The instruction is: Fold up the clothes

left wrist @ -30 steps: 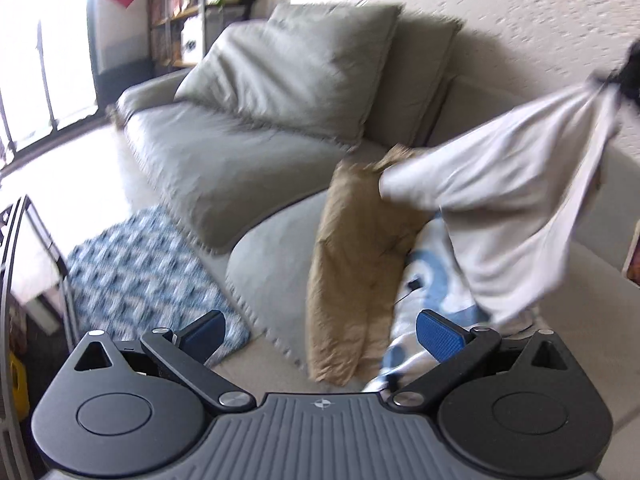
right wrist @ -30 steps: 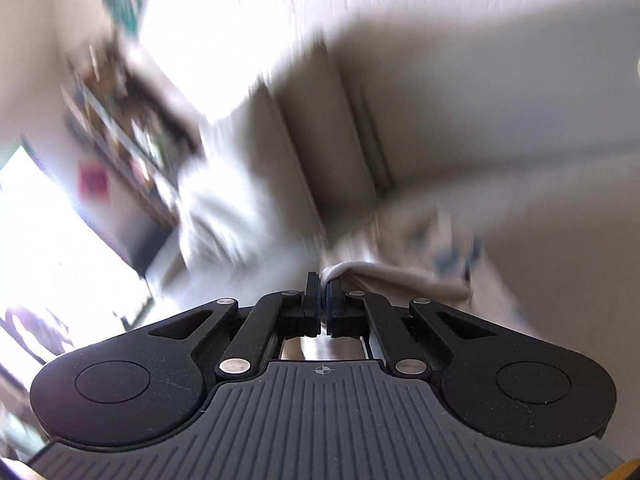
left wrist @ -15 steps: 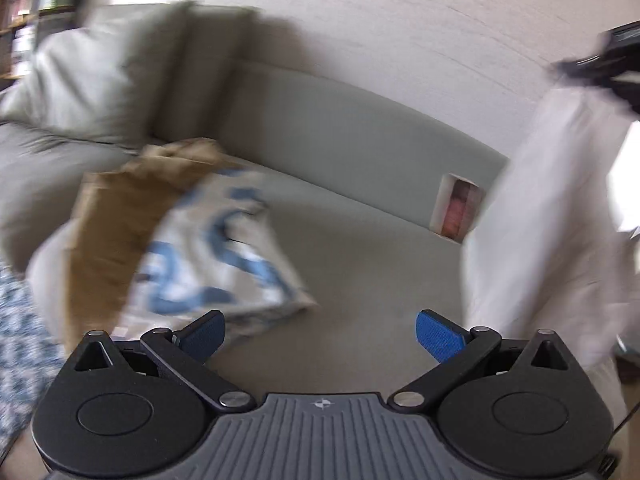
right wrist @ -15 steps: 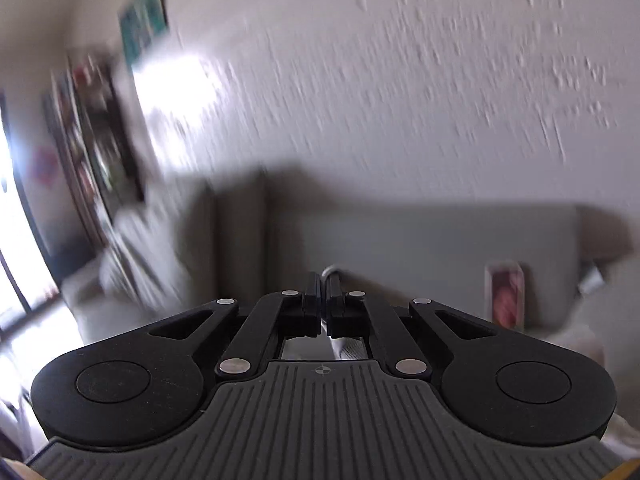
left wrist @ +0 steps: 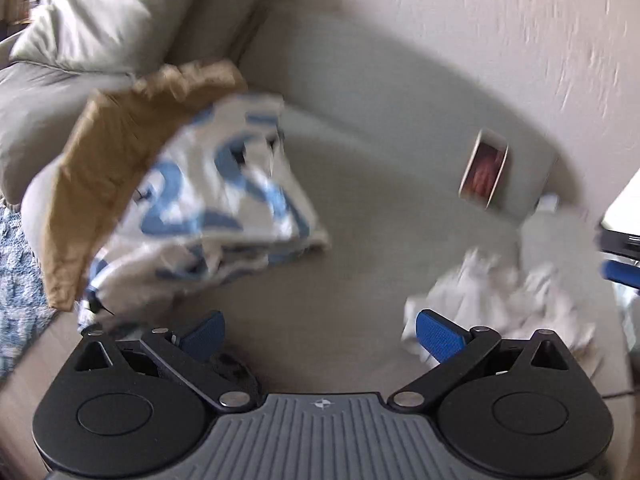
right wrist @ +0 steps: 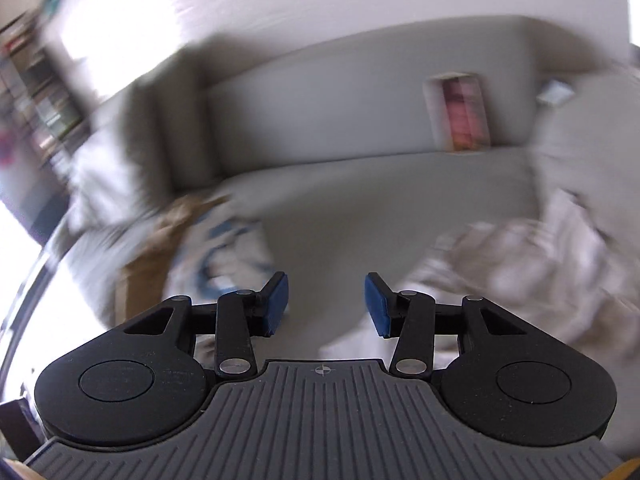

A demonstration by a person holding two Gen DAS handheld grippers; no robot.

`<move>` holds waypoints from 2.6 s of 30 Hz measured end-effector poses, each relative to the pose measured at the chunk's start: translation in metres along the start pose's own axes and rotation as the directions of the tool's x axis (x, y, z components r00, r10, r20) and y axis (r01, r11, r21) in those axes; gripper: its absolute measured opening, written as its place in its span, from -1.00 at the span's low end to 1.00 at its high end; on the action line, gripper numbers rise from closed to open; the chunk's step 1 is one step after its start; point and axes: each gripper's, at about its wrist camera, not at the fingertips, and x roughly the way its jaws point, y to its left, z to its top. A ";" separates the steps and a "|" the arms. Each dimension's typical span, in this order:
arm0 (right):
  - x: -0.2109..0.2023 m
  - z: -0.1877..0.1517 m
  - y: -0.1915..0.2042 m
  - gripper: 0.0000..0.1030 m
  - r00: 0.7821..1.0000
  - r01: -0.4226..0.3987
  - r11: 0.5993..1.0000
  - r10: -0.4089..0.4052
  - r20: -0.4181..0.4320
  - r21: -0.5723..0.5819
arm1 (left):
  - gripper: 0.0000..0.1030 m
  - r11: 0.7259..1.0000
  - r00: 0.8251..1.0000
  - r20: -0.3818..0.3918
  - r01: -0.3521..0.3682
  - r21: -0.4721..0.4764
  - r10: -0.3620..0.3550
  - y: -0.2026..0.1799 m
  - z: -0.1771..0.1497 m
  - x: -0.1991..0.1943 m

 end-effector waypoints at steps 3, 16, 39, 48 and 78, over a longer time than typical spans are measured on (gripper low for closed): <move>-0.009 -0.026 -0.039 -0.09 0.999 0.034 0.988 -0.033 -0.006 0.149 | 0.98 0.998 0.990 -0.142 0.036 0.060 -0.027 -0.018 -0.002 0.028; -0.045 -0.079 -0.150 -0.10 0.998 0.025 0.863 -0.052 0.040 0.505 | -0.01 0.969 0.992 -0.108 0.089 0.232 -0.065 -0.066 -0.010 0.095; 0.007 -0.065 -0.154 0.02 1.000 0.013 0.821 -0.014 -0.002 0.571 | -0.16 0.841 0.995 -0.043 0.101 0.532 -0.092 -0.084 -0.020 0.113; 0.003 -0.074 -0.161 0.01 0.999 -0.025 0.790 -0.008 0.051 0.612 | -0.28 0.859 0.977 -0.057 0.208 0.468 -0.206 -0.089 -0.012 0.120; 0.038 -0.062 -0.167 -0.96 0.989 0.125 0.767 -0.147 -0.017 0.629 | -0.99 0.912 0.921 -0.106 0.387 0.133 -0.375 -0.057 0.007 0.080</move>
